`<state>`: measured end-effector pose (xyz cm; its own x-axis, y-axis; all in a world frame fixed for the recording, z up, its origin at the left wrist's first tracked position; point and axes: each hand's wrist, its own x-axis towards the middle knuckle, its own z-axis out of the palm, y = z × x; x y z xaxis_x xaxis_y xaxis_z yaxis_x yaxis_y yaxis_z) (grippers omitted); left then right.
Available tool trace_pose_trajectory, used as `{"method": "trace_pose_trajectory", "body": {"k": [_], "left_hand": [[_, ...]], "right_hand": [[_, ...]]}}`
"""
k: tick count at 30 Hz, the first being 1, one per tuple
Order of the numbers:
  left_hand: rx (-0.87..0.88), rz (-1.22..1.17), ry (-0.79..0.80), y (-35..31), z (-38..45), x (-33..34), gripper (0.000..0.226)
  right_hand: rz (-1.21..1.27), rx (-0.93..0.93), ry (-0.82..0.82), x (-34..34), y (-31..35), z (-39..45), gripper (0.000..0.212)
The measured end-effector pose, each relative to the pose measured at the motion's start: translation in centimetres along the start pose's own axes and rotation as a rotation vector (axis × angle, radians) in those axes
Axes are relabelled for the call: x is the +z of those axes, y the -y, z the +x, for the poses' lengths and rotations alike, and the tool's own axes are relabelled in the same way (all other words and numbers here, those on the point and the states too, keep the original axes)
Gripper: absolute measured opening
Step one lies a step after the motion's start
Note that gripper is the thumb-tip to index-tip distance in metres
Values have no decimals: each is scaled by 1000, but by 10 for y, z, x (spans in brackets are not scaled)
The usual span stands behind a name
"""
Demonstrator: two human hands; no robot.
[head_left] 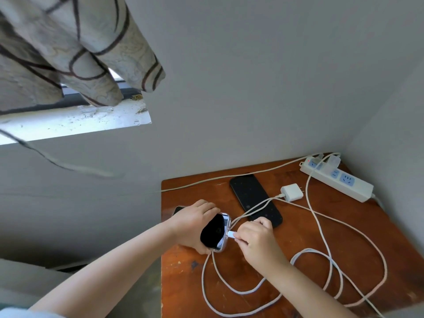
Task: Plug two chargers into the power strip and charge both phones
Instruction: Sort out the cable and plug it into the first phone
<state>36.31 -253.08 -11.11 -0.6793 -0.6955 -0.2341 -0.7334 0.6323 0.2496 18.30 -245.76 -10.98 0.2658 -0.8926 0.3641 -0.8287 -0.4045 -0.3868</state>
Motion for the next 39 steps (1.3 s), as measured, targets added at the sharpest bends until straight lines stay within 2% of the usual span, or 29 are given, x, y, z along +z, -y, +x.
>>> {"method": "trace_pose_trajectory", "body": {"k": [17, 24, 29, 39], "left_hand": [[34, 43, -18, -10, 1, 10, 87], [72, 52, 16, -15, -2, 16, 85], [53, 39, 1, -15, 1, 14, 88], [58, 46, 63, -17, 7, 14, 85]], "right_hand": [[-47, -56, -57, 13, -5, -21, 25], [65, -153, 38, 10, -19, -25, 26], [71, -81, 9, 15, -13, -26, 25], [89, -161, 51, 14, -26, -23, 21]]}}
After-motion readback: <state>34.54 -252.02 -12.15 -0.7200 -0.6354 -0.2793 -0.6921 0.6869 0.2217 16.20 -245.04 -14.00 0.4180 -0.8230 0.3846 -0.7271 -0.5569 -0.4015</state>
